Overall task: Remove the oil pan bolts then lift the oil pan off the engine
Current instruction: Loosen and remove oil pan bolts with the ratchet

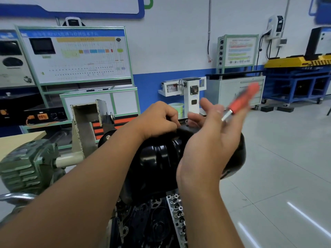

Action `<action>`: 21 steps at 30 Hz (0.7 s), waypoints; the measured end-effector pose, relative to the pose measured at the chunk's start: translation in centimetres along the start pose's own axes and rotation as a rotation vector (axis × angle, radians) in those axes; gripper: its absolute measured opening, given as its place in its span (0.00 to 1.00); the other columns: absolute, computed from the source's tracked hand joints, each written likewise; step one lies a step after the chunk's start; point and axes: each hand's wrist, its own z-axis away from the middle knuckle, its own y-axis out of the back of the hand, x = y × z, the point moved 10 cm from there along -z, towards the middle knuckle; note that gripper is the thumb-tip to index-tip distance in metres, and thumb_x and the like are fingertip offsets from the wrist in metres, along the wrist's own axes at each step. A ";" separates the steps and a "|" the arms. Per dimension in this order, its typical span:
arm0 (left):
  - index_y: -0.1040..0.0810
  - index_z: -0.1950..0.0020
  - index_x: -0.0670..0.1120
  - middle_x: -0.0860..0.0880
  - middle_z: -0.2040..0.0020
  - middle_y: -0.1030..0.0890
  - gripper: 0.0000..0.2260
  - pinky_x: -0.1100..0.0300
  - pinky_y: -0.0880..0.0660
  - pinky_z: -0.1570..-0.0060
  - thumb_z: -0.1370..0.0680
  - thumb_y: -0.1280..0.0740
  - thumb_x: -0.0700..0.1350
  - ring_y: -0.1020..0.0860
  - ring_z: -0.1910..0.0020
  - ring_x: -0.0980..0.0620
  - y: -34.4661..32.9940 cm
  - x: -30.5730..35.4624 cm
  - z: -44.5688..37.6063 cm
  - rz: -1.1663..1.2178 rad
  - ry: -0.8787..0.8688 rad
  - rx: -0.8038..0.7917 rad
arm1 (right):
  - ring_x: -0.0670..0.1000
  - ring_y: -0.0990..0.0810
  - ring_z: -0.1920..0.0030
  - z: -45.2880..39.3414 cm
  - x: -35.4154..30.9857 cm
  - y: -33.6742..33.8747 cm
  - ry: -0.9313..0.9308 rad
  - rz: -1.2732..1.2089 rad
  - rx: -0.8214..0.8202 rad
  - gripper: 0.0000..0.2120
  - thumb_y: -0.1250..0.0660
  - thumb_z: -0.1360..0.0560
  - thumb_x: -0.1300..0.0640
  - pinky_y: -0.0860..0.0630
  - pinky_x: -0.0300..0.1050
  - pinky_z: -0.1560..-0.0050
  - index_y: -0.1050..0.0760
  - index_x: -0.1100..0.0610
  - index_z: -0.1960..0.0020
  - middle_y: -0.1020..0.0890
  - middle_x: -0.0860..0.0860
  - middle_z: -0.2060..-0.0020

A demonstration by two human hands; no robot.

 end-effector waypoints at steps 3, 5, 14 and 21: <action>0.18 0.55 0.36 0.38 0.66 0.22 0.11 0.50 0.24 0.55 0.26 0.30 0.45 0.25 0.62 0.48 -1.8 0.9 0.5 -0.027 -0.007 0.074 | 0.41 0.18 0.59 0.1 -0.5 -4.1 0.018 0.171 -0.559 0.25 0.36 0.18 0.56 0.20 0.39 0.50 0.31 0.44 0.22 0.14 0.43 0.60; 0.20 0.43 0.32 0.44 0.67 0.17 0.13 0.55 0.22 0.53 0.22 0.31 0.40 0.21 0.63 0.52 -0.8 0.3 1.4 -0.301 0.091 0.249 | 0.44 0.16 0.55 1.5 -0.6 -5.9 -0.010 0.202 -0.853 0.24 0.34 0.19 0.61 0.22 0.38 0.47 0.27 0.49 0.24 0.13 0.48 0.59; 0.27 0.74 0.51 0.57 0.76 0.31 0.19 0.60 0.35 0.66 0.24 0.30 0.42 0.33 0.73 0.59 -1.1 -0.2 -0.5 0.001 0.033 0.038 | 0.46 0.16 0.58 0.8 -0.5 0.5 0.009 0.004 0.065 0.31 0.40 0.16 0.58 0.19 0.39 0.52 0.43 0.37 0.18 0.13 0.47 0.50; 0.19 0.39 0.43 0.45 0.45 0.16 0.12 0.54 0.21 0.44 0.22 0.28 0.41 0.18 0.44 0.46 -0.6 -4.5 -0.7 0.022 0.240 0.002 | 0.47 0.17 0.49 2.4 -0.5 -6.1 -0.012 0.234 -0.862 0.23 0.28 0.25 0.67 0.22 0.37 0.45 0.19 0.49 0.33 0.14 0.56 0.51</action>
